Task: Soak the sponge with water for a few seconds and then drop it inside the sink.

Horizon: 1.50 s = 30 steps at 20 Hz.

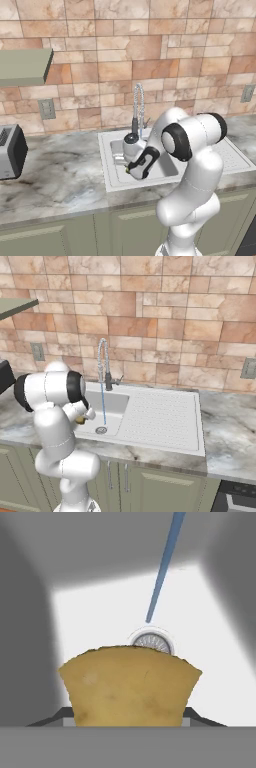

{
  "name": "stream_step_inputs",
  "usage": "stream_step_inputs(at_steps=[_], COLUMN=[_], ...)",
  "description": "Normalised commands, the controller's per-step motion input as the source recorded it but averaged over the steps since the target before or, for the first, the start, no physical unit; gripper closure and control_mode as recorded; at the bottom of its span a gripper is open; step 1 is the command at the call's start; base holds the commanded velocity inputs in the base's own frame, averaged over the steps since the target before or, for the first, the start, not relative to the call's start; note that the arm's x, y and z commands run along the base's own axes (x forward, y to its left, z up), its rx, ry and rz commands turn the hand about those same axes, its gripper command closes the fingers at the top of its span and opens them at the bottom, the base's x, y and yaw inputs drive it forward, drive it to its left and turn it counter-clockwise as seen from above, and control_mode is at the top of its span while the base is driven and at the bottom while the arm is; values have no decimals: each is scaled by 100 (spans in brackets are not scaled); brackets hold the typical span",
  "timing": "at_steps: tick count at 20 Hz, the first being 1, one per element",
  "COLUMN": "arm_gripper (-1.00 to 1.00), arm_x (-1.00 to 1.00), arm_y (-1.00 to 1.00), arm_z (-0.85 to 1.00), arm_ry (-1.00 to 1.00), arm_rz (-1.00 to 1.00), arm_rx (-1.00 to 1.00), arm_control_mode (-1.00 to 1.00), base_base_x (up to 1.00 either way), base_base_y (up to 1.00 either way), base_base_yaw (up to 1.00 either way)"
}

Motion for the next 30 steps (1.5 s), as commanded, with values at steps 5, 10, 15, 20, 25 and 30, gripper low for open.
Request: stream_step_inputs(at_steps=[5, 10, 15, 20, 25, 30], arm_gripper=[100, 100, 100, 100, 100, 100], arm_x=[0, 21, 45, 41, 2, 9], arm_y=[-33, -10, 0, 0, 0, 0], arm_z=[0, -16, -22, -26, -48, -41], arm_ry=[0, 0, 0, 0, 0, 0], arm_rz=[0, 0, 0, 0, 0, 0], arm_rx=[0, 0, 0, 0, 0, -2], arm_control_mode=[-100, -100, -100, -100, -100, -100], base_base_x=[0, 0, 0, 0, 0, 0], base_base_y=[0, 0, 0, 0, 0, 0], base_base_yaw=[0, 0, 0, 0, 0, 0])
